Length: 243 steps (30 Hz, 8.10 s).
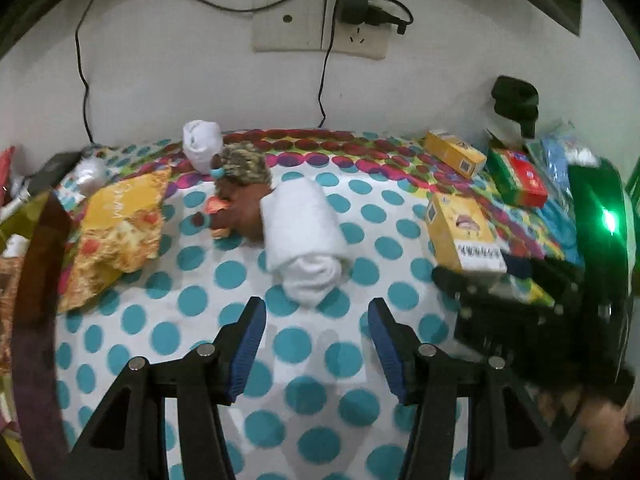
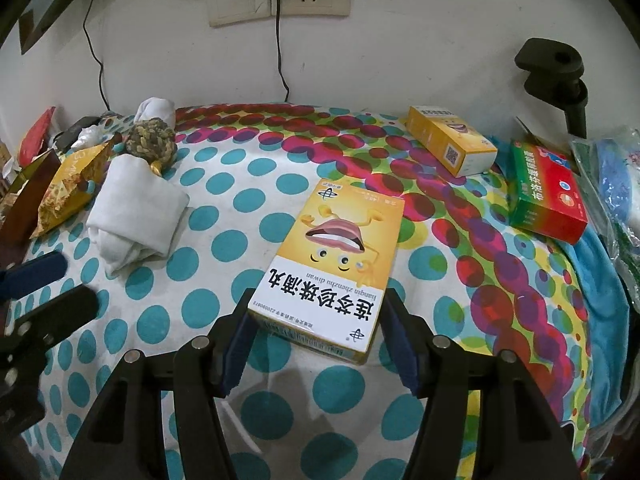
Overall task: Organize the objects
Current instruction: 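Grasp the yellow medicine box with the right tool while the left tool grasps the white rolled towel, then carry the white towel into the gold tin tray and open the left tool, then carry the yellow medicine box over the gold tin tray with the right tool, then open the right tool to release the yellow box in the tray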
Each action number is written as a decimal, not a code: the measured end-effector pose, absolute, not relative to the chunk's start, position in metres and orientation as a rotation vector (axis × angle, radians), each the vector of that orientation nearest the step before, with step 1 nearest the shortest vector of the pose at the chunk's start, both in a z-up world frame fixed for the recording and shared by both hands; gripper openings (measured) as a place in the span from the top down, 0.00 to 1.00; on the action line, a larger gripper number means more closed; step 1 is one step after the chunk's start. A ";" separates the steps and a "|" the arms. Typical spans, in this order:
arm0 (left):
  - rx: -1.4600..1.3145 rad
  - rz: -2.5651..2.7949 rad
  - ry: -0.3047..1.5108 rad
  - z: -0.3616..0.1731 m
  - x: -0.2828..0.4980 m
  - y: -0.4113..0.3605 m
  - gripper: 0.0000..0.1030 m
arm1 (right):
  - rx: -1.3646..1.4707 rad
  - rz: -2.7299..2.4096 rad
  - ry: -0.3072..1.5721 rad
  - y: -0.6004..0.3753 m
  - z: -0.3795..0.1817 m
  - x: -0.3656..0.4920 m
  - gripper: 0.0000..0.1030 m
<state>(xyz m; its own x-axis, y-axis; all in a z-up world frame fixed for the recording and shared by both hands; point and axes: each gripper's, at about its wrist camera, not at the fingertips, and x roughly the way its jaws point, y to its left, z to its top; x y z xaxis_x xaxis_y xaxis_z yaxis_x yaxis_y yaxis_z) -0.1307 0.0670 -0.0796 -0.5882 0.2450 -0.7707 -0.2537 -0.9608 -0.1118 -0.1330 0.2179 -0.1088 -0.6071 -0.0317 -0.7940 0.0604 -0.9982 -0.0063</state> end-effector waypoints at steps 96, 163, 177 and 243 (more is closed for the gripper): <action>-1.248 2.908 -0.248 0.009 -0.134 -0.225 0.70 | 1.378 -2.780 0.067 0.221 -0.113 -0.135 0.38; -1.478 3.023 0.124 -0.015 -0.163 -0.199 0.61 | 1.379 -2.785 0.065 0.220 -0.114 -0.134 0.36; -1.341 3.052 0.184 0.007 -0.074 -0.167 0.60 | 1.368 -2.789 0.067 0.216 -0.112 -0.134 0.45; -1.246 3.204 -0.388 -0.040 0.121 -0.255 0.47 | 0.969 -2.490 0.115 0.012 -0.034 -0.086 0.22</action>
